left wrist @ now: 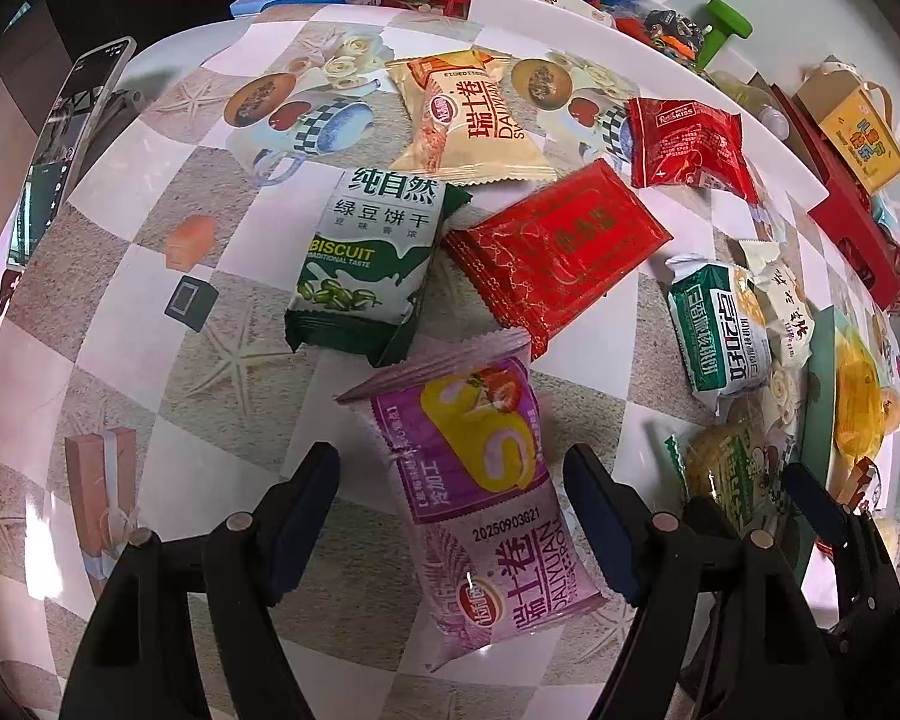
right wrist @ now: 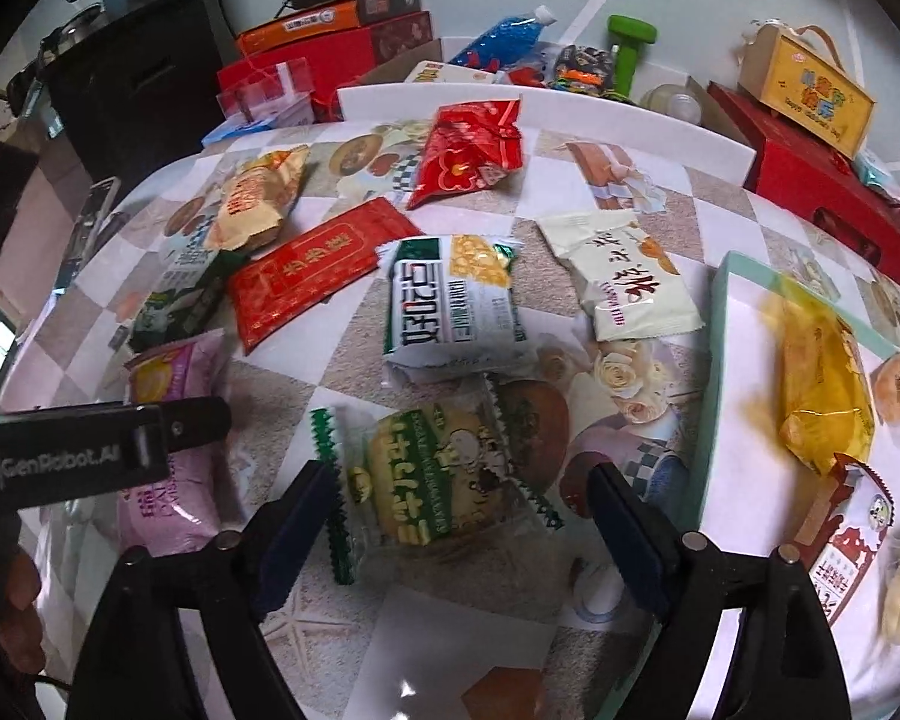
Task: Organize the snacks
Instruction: 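Grasp the pink Swiss roll bag with the left tool while the right tool grasps the green-edged bread bag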
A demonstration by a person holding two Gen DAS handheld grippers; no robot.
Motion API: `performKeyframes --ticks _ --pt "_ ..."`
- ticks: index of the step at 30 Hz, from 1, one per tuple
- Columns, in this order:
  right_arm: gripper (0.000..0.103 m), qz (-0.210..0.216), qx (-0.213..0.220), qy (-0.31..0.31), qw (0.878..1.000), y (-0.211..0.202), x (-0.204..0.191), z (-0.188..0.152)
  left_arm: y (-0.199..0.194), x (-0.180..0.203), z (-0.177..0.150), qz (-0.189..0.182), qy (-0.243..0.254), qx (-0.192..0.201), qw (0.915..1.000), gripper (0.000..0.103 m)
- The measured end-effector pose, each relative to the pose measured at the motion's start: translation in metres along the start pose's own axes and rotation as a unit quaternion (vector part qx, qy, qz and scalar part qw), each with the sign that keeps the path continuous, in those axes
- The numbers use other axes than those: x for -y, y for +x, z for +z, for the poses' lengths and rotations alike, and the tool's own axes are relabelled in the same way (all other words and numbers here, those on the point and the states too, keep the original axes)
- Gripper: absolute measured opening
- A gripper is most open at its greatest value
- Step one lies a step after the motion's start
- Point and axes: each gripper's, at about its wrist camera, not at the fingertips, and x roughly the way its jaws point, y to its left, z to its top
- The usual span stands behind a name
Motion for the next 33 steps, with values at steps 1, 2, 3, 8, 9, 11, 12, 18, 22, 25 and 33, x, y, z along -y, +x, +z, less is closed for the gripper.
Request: performKeyframes --ticks 1,2,3,8,9,11,12,18,22,25,33 --pt "0.089 0.0 0.001 -0.003 1.0 -0.001 -0.001 0.0 0.0 0.0 0.0 0.0 0.001 0.0 1.0 0.078" --pt "0.089 -0.004 0.001 -0.005 1.0 -0.001 -0.002 0.0 0.0 0.0 0.0 0.001 0.001 0.0 1.0 0.078" --pt "0.089 -0.005 0.001 -0.009 1.0 -0.001 -0.003 0.0 0.0 0.001 0.0 0.002 0.002 0.0 1.0 0.078" --pt "0.09 -0.004 -0.01 -0.027 1.0 0.005 -0.012 -0.002 -0.001 0.007 -0.002 0.005 0.006 0.001 1.0 0.072" --pt "0.09 -0.006 -0.013 -0.03 0.999 0.007 -0.014 -0.002 -0.001 0.009 -0.003 0.008 0.007 0.001 0.9999 0.07" --pt "0.09 -0.012 -0.017 -0.033 0.999 0.011 -0.015 -0.003 -0.001 0.01 -0.003 0.01 0.008 0.001 0.9999 0.07" --pt "0.09 -0.016 -0.017 -0.033 0.999 0.012 -0.015 -0.003 -0.001 0.011 -0.003 0.01 0.009 0.001 0.9999 0.07" --pt "0.092 -0.042 -0.019 0.003 0.999 0.017 0.003 -0.001 0.0 0.014 -0.003 0.018 0.017 0.001 0.9997 0.07" --pt "0.092 -0.041 -0.017 0.002 0.999 0.019 0.0 0.0 -0.001 0.017 -0.005 0.014 0.023 0.002 0.9996 0.064" --pt "0.092 -0.038 -0.017 0.001 0.999 0.02 -0.002 0.001 -0.001 0.02 -0.006 0.011 0.026 0.002 0.9996 0.062" --pt "0.066 -0.028 -0.007 0.012 1.0 0.014 -0.002 0.003 -0.004 0.017 -0.004 -0.012 0.022 0.005 0.9997 0.042"
